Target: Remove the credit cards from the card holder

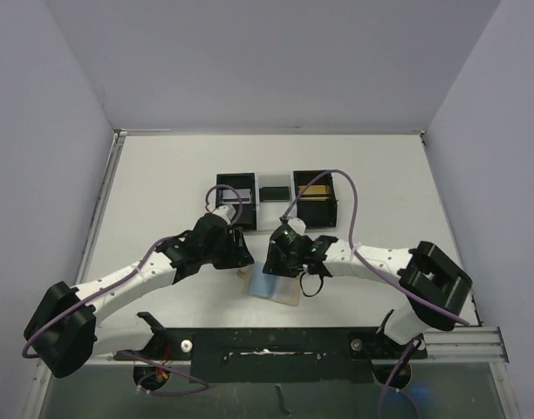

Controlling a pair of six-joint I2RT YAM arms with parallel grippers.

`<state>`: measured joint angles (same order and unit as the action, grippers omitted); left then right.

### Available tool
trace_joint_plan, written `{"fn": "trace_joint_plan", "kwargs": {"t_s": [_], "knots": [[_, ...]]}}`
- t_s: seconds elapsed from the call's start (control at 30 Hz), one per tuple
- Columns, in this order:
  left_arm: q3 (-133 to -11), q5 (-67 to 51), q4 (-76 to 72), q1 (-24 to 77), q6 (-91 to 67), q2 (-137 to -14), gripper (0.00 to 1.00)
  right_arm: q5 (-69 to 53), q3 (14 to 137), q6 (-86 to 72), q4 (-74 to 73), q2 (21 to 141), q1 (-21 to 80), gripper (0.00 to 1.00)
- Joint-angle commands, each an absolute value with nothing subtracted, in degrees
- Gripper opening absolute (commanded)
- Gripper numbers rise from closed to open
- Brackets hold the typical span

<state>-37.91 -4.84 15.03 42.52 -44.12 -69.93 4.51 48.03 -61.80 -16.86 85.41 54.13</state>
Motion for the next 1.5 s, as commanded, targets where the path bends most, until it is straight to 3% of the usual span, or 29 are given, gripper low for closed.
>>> {"fn": "trace_joint_plan", "kwargs": {"t_s": [0.0,0.17,0.27,0.43,0.57,0.8,0.9,1.17,1.27,1.47], "knots": [[-36.8,-1.51,16.7,40.5,-44.35,-64.44,0.47,3.93,50.94,-61.22,-19.29,90.88,54.87,0.33],[-35.01,-0.86,19.44,36.51,-42.88,-60.51,0.51,4.96,50.38,-57.1,-18.53,89.14,54.49,0.36],[-34.98,-0.79,20.77,32.19,-41.19,-59.06,0.59,3.96,53.88,-51.04,-17.57,87.82,52.65,0.39],[-37.41,-3.3,22.9,24.41,-38.24,-58.56,0.68,13.45,58.86,-43.16,-22.54,82.18,51.28,0.46],[-40.94,-1.12,24.8,21.2,-36.82,-56.18,0.75,18.66,57.25,-39.03,-22.66,73.65,46.96,0.62],[-46.09,5.4,29.77,16.38,-33.55,-53.15,0.75,25.42,49.81,-31.58,-20.83,59.44,34.65,0.92],[-46.97,6.79,30.36,14.5,-32.45,-53.52,0.76,22.86,48.36,-28.5,-19.74,56.46,25.7,1.0],[-53.97,7.57,31.29,7.36,-29.33,-55.11,0.79,18.23,50.6,-22.26,-17.81,56.59,10.21,0.98],[-61.22,2.42,34.01,4.12,-27.08,-57.46,0.82,17.65,55.44,-18.96,-19.63,56.78,9.31,0.98],[-70.5,7.13,36.11,0.93,-25.36,-59.81,0.83,14.31,62.88,-12.48,-23.79,53.31,9.33,0.98]]}}
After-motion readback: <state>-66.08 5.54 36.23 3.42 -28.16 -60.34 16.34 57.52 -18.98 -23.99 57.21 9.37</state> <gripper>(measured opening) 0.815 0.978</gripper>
